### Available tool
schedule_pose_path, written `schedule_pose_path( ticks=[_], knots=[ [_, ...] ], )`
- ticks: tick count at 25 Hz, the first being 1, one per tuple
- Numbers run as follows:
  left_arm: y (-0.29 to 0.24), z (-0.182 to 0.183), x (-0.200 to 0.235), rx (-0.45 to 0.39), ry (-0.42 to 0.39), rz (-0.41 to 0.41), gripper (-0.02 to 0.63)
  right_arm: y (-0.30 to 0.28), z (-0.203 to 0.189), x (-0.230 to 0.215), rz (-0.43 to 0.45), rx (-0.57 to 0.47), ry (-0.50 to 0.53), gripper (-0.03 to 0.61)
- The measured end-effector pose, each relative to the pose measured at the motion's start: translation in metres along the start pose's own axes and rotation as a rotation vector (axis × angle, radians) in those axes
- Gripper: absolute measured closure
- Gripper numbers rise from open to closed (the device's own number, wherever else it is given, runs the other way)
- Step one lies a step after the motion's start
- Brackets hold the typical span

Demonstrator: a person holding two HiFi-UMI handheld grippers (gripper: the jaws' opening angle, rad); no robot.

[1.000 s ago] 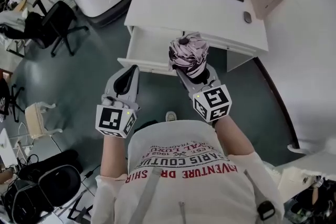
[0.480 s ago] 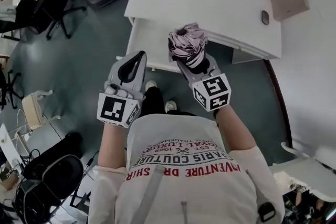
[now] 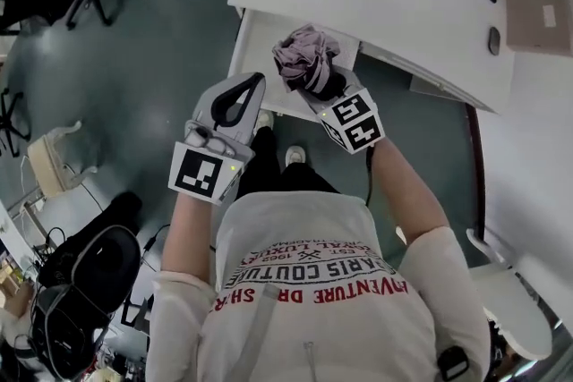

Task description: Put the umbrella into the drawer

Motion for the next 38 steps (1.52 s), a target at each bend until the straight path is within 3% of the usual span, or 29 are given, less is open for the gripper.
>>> schedule_pose_path(
  ticks=[2,7,12,17,24,28,33,38],
  knots=[
    [-0.012,-0.019,0.024,0.016,0.005,-0.01,0.606,-0.044,0.001,-0.008,0.006,0.059,0.029,0.376],
    [0.056,-0.023,-0.013,0.002,0.004,-0.065,0.606,-0.029,-0.036,0.065,0.001,0.201,0.045,0.374],
    [0.03,-0.051,0.015,0.006,0.088,-0.065,0.606,-0.095,-0.063,0.047,0.054,0.36,0.032,0.371],
    [0.029,-0.066,0.03,0.047,0.078,-0.06,0.606,-0.133,-0.072,0.038,0.067,0.462,0.025,0.367],
    [0.015,-0.08,0.039,0.055,0.11,-0.065,0.606,-0.153,-0.084,0.034,0.112,0.47,0.005,0.36],
    [0.014,-0.084,0.038,0.063,0.11,-0.071,0.606,-0.157,-0.091,0.034,0.078,0.437,-0.021,0.334],
    [0.018,-0.081,0.032,0.07,0.097,-0.073,0.606,-0.147,-0.086,0.03,0.045,0.376,-0.06,0.258],
    [0.029,-0.068,0.019,0.053,0.085,-0.06,0.606,-0.11,-0.068,0.028,0.011,0.298,-0.05,0.252]
  ],
)
Point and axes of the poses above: the fingertips, and each gripper's own axes: y backward along the fingers, x to its left, z out of its top, the point moved 5 cm from there along y, backward along the fingers, and after that the axes turned 14 degrees about x, right-handed, at the moved point
